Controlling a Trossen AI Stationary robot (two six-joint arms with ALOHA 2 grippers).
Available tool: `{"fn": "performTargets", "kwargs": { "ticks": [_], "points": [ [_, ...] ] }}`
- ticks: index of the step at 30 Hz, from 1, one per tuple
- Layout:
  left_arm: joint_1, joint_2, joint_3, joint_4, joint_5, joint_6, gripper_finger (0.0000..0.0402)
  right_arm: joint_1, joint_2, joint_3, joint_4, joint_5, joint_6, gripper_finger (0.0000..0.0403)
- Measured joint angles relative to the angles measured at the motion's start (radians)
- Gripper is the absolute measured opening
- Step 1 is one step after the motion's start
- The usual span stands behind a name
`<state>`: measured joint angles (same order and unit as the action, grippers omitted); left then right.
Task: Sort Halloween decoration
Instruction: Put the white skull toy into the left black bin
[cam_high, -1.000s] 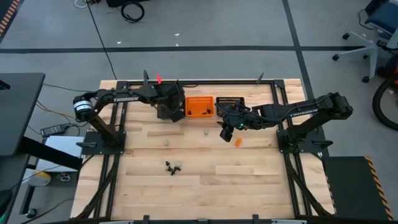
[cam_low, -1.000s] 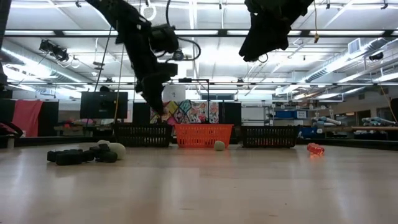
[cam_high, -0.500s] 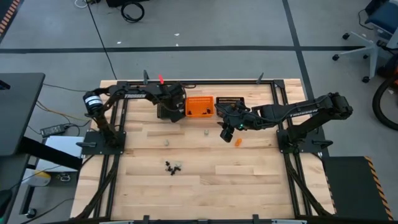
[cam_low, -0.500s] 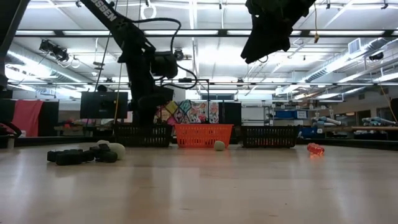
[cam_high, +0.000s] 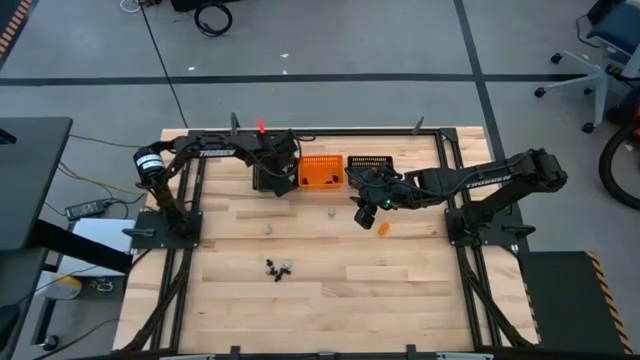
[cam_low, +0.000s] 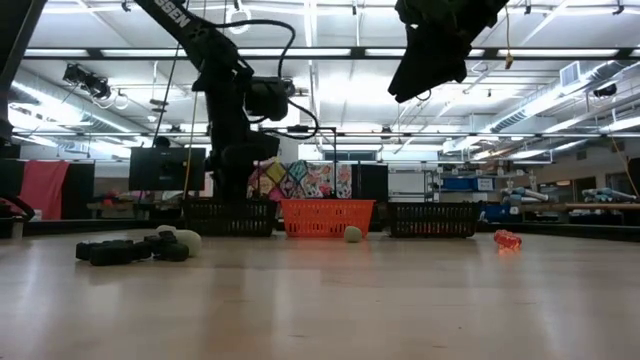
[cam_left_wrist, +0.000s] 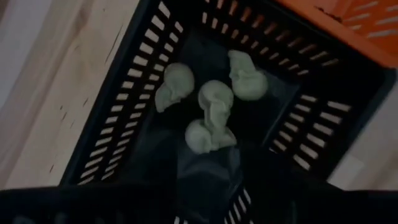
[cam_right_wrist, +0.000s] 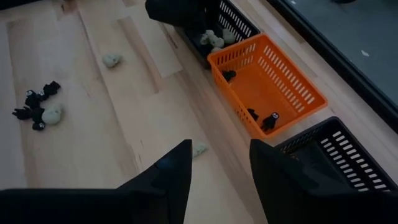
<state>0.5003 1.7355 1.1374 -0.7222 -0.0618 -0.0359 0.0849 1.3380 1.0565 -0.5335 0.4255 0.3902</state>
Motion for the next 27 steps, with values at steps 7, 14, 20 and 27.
{"fn": "performTargets", "kwargs": {
  "ticks": [7,14,20,27],
  "points": [
    [0.000,-0.002,0.094,-0.104,0.120,-0.016,0.0167,-0.001,0.000,0.000,0.000,0.000,-0.001,0.0165],
    [-0.057,-0.034,0.112,-0.097,0.204,0.010,0.0157,-0.001,0.000,0.000,0.000,0.000,-0.001,0.0165],
    [-0.191,-0.084,0.112,-0.109,0.095,0.110,0.0155,-0.001,0.000,0.000,0.000,0.000,0.003,0.0165],
    [-0.308,-0.085,0.070,-0.141,0.133,0.141,0.0155,-0.002,0.000,0.000,0.001,0.014,0.000,0.0165]
  ]
}}
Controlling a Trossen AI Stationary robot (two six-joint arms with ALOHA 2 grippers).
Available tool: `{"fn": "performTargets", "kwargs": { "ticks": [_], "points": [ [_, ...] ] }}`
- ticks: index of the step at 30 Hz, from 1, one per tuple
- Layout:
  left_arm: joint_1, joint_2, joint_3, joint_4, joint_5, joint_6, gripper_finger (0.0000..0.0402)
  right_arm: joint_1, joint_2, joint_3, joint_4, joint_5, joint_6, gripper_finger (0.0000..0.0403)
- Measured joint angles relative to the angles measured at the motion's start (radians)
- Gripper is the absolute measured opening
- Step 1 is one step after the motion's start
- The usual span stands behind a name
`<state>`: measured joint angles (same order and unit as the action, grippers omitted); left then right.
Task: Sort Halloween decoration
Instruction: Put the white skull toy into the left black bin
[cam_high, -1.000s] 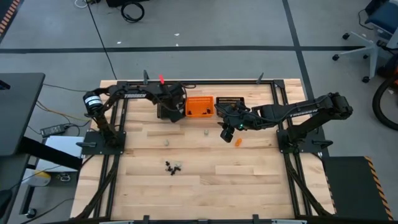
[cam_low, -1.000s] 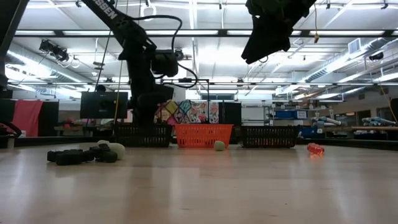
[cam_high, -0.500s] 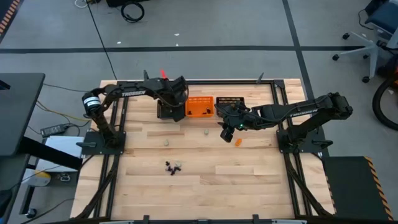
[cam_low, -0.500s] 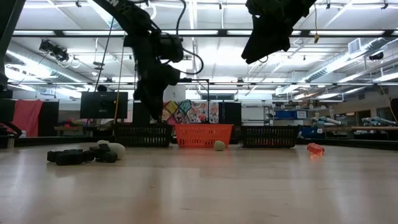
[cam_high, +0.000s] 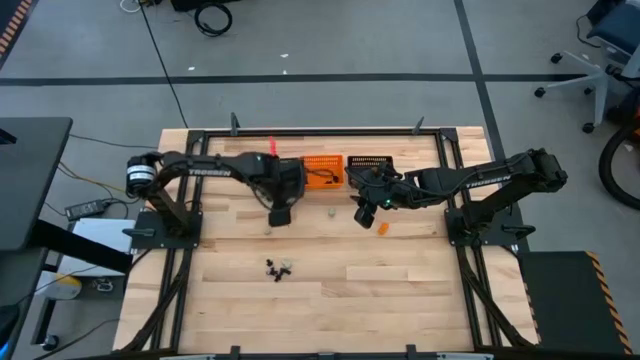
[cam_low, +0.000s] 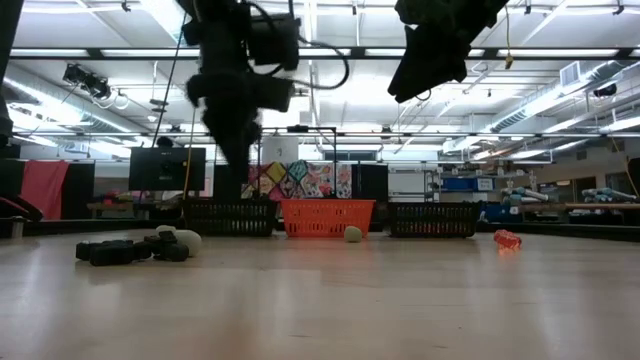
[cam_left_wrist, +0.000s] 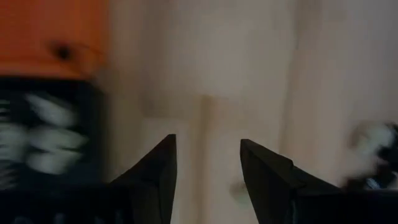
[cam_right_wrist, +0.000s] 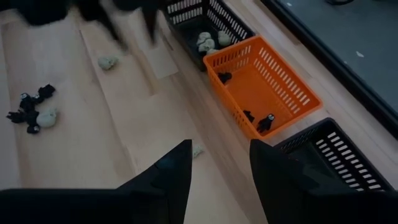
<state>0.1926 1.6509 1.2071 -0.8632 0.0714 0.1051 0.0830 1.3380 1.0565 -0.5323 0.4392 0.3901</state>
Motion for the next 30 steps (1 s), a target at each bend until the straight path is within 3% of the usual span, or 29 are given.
{"fn": "performTargets", "kwargs": {
  "ticks": [6,20,30],
  "points": [
    [-0.048,0.001,-0.111,-0.003,0.101,-0.124,0.0155,0.000,0.000,0.000,0.001,0.011,0.000,0.0165],
    [-0.072,-0.242,-0.377,0.188,0.061,-0.394,0.0155,-0.001,0.000,0.000,0.010,0.013,-0.025,0.0165],
    [-0.122,-0.260,-0.489,0.276,0.058,-0.632,0.0176,-0.010,0.000,0.000,0.029,0.007,-0.045,0.0165]
  ]
}}
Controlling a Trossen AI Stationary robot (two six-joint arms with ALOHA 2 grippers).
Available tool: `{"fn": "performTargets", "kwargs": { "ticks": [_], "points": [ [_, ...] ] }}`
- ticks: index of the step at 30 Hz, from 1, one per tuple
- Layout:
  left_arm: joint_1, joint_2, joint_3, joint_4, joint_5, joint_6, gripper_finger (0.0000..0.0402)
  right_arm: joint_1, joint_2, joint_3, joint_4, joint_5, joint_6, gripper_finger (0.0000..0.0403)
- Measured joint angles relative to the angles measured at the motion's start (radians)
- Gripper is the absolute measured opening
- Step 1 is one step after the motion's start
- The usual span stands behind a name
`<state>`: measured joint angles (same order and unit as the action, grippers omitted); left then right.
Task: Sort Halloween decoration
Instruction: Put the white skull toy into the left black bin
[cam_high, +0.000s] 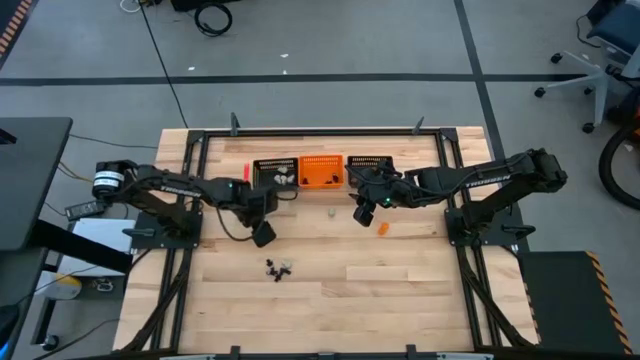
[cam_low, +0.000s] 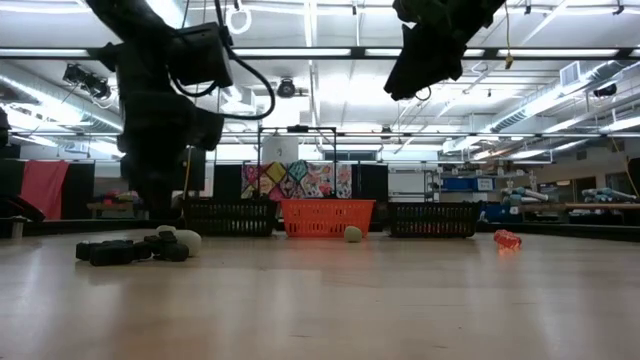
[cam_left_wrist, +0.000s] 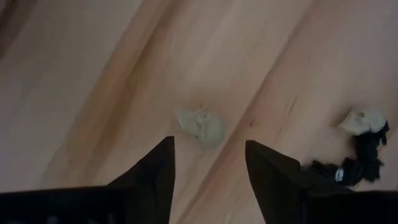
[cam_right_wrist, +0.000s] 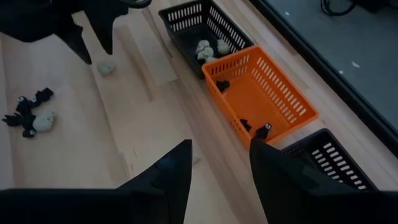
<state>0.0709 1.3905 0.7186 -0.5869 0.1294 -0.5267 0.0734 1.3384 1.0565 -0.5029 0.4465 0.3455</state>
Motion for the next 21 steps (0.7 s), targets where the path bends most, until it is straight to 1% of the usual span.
{"fn": "performTargets", "kwargs": {
  "ticks": [5,8,12,15,19,21],
  "points": [
    [-0.019,0.000,-0.022,0.033,-0.029,-0.040,0.0210,0.000,0.000,0.000,0.001,-0.001,0.001,0.0165],
    [-0.025,0.001,-0.029,0.035,-0.073,-0.070,0.0231,0.000,0.000,0.000,0.001,-0.002,0.002,0.0165],
    [-0.025,0.001,-0.029,0.044,-0.102,-0.083,0.0250,0.000,0.000,0.000,0.002,-0.002,0.002,0.0165],
    [-0.025,0.006,-0.029,0.056,-0.102,-0.074,0.0251,0.000,0.000,0.000,0.002,-0.003,0.002,0.0165],
    [-0.041,0.006,-0.029,0.063,-0.113,-0.028,0.0242,0.000,0.000,0.000,0.002,-0.003,0.003,0.0165],
    [-0.056,0.006,-0.029,0.063,-0.143,-0.021,0.0235,0.000,0.000,0.000,0.002,-0.003,0.003,0.0165]
  ]
}}
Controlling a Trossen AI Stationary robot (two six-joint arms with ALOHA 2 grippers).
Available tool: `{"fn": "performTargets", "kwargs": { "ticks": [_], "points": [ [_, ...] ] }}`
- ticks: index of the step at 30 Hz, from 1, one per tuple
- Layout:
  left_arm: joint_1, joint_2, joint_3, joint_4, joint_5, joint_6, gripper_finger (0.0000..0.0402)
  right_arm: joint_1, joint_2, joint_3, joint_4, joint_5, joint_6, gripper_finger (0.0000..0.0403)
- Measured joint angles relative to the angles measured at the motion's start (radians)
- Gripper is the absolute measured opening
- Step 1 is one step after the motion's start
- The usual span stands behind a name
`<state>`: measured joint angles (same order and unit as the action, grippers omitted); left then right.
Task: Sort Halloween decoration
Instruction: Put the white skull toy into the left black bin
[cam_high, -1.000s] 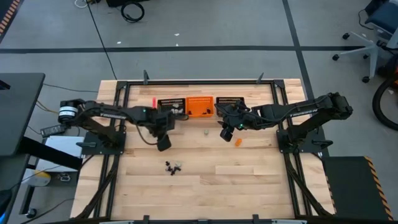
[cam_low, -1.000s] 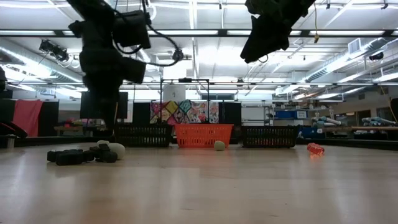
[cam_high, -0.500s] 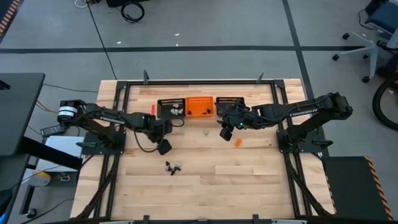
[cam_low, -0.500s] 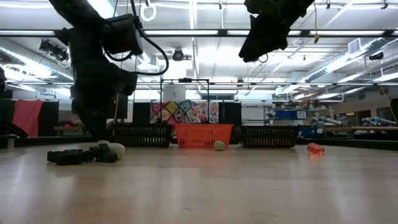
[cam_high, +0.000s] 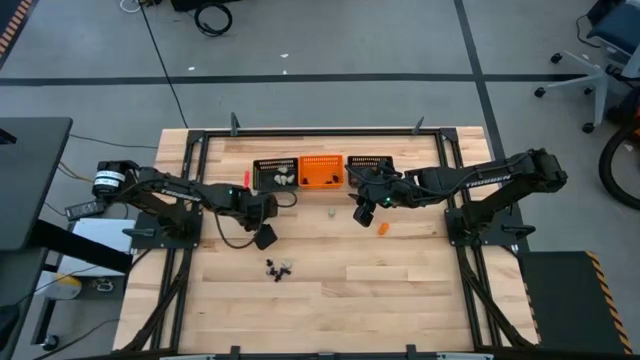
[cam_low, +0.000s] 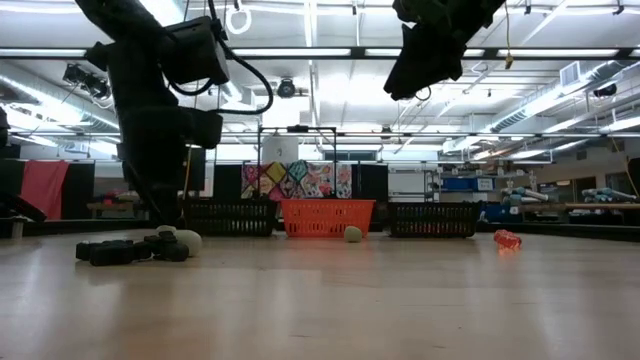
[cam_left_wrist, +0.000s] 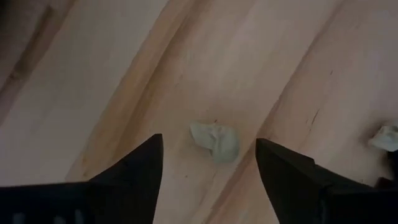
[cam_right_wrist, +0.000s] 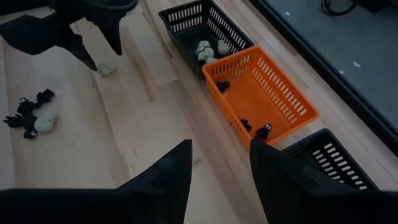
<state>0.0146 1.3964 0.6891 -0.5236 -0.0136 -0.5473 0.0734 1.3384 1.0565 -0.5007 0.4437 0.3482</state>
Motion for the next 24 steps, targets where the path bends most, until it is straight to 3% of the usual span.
{"fn": "performTargets", "kwargs": {
  "ticks": [8,24],
  "points": [
    [-0.067,0.000,0.000,0.027,-0.100,0.063,0.0218,0.000,0.000,0.000,0.003,0.000,0.000,0.0165],
    [-0.110,0.083,-0.016,0.068,-0.112,0.063,0.0217,0.000,0.000,0.000,-0.002,0.000,0.016,0.0165]
  ]
}}
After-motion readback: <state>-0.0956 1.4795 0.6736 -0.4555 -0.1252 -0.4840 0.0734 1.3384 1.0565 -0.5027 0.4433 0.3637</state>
